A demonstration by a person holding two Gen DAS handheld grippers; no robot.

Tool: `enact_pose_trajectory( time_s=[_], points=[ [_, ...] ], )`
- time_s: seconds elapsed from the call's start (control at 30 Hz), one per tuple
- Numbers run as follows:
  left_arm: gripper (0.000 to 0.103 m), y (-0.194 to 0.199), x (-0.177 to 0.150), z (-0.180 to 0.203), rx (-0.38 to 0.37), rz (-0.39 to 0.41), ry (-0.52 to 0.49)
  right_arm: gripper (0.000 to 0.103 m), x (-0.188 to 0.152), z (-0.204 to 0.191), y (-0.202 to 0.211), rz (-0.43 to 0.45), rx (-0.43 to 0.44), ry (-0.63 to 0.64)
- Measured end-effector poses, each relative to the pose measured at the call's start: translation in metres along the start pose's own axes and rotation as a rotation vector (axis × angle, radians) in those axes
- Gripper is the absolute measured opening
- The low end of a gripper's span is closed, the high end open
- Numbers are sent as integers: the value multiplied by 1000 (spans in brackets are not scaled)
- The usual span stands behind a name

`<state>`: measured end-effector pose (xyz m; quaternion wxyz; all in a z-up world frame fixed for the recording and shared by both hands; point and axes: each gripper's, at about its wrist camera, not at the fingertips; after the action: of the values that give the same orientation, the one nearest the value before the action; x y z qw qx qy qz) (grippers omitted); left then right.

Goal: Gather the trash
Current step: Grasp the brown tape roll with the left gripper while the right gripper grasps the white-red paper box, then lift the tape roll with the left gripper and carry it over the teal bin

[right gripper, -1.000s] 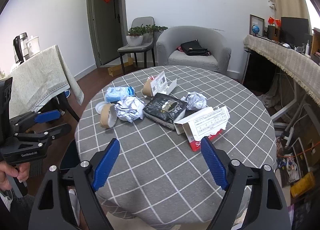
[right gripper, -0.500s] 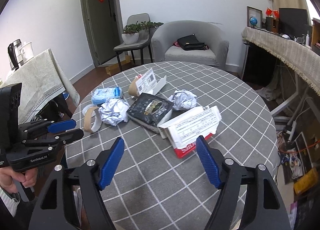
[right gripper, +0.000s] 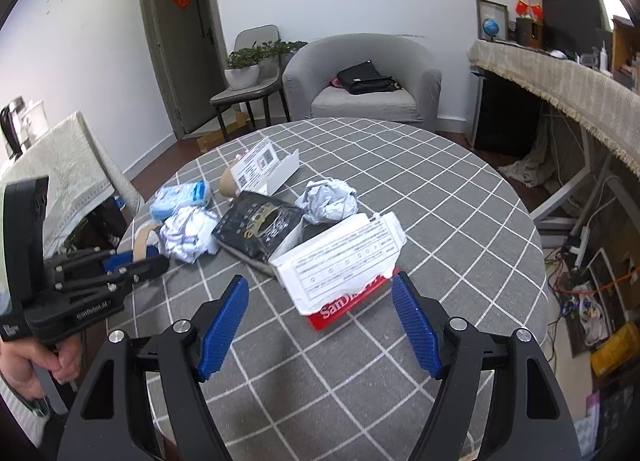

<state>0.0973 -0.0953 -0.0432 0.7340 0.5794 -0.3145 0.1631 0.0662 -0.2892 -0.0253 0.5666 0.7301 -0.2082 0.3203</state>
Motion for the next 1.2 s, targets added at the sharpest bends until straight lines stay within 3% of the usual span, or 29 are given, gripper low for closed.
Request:
enact_pose_trajectory(
  time_s=[0.53, 0.87, 1.2],
  points=[
    [17, 2, -4, -6, -39, -2, -43, 80, 12, 36, -31, -37, 121, -330],
    [17, 12, -6, -8, -76, 8, -47, 40, 22, 25, -28, -18, 86, -324],
    [17, 27, -3, -21, -85, 39, -26, 31, 29, 14, -5, 21, 76, -270]
  ],
)
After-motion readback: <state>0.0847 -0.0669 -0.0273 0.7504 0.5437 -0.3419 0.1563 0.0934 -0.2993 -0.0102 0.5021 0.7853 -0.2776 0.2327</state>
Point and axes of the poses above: each gripper's, at about its wrist camera, not at the fingertips, and y roughly against the way its jaws point, z to its right, x to its top, and after that the axes turned 5 degrees about -z, right-handed
